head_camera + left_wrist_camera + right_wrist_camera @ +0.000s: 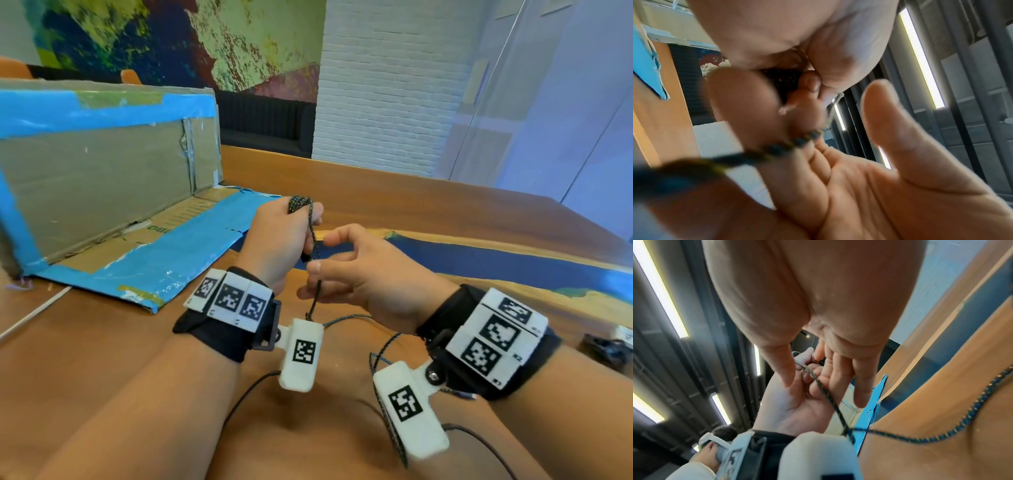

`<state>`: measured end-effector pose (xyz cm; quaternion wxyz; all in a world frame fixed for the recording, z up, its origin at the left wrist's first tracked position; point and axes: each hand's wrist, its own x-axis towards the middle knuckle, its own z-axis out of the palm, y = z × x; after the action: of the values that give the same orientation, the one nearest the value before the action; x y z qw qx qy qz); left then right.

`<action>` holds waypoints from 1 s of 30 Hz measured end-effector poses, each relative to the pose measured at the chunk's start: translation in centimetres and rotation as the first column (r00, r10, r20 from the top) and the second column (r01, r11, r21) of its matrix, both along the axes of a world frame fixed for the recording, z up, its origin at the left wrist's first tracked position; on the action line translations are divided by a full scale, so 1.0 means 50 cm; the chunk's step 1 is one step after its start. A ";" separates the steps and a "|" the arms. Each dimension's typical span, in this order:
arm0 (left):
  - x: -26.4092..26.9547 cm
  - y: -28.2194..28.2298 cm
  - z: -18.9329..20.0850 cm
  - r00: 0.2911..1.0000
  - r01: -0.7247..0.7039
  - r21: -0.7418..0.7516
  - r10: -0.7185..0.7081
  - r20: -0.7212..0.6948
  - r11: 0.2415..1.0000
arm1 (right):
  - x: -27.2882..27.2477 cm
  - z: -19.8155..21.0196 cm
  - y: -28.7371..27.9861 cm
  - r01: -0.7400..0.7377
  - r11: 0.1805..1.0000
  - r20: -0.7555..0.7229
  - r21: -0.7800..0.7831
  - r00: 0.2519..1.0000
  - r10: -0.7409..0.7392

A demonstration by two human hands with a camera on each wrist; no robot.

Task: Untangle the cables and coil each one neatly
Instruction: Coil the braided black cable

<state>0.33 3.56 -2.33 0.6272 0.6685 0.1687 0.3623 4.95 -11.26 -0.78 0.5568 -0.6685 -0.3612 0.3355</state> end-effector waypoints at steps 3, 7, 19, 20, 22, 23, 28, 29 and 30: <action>-0.004 0.009 0.002 1.000 0.024 0.032 -0.024 0.008 0.999 | 0.009 0.007 0.000 0.127 0.983 -0.060 0.132 0.991 -0.120; -0.022 0.022 0.013 0.985 0.162 -0.035 -0.164 -0.045 0.986 | 0.079 0.037 -0.037 0.317 0.915 0.259 0.249 0.889 -0.378; -0.019 -0.035 0.020 0.660 0.738 -0.500 -0.334 0.673 0.453 | 0.092 -0.022 -0.046 0.260 0.958 0.673 -0.121 0.731 -0.113; -0.013 -0.039 0.016 0.660 0.730 -0.492 -0.299 0.690 0.475 | 0.083 -0.032 -0.042 0.235 0.957 0.647 -0.170 0.759 -0.071; -0.002 -0.042 0.010 0.717 0.651 -0.480 -0.269 0.643 0.587 | 0.064 -0.050 -0.038 0.163 0.951 0.603 -0.262 0.797 0.029; 0.002 -0.041 0.008 0.768 0.582 -0.463 -0.266 0.583 0.668 | 0.054 -0.056 -0.037 0.133 0.944 0.602 -0.301 0.795 0.080; 0.014 -0.036 -0.013 0.950 0.283 -0.111 -0.262 0.171 0.953 | 0.023 -0.042 -0.059 0.066 0.956 0.623 -0.284 0.771 0.133; 0.014 -0.039 -0.016 0.959 0.270 -0.017 -0.267 0.090 0.963 | 0.028 -0.036 -0.069 0.069 0.965 0.617 -0.252 0.780 0.106; 0.009 -0.043 -0.016 0.962 0.273 0.059 -0.274 0.008 0.960 | 0.035 -0.032 -0.081 0.070 0.973 0.601 -0.221 0.795 0.079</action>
<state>0.80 1.39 -3.11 0.6530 0.7004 0.0590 0.2822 6.71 -15.30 -2.37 0.3293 -0.7999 -0.4803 0.1451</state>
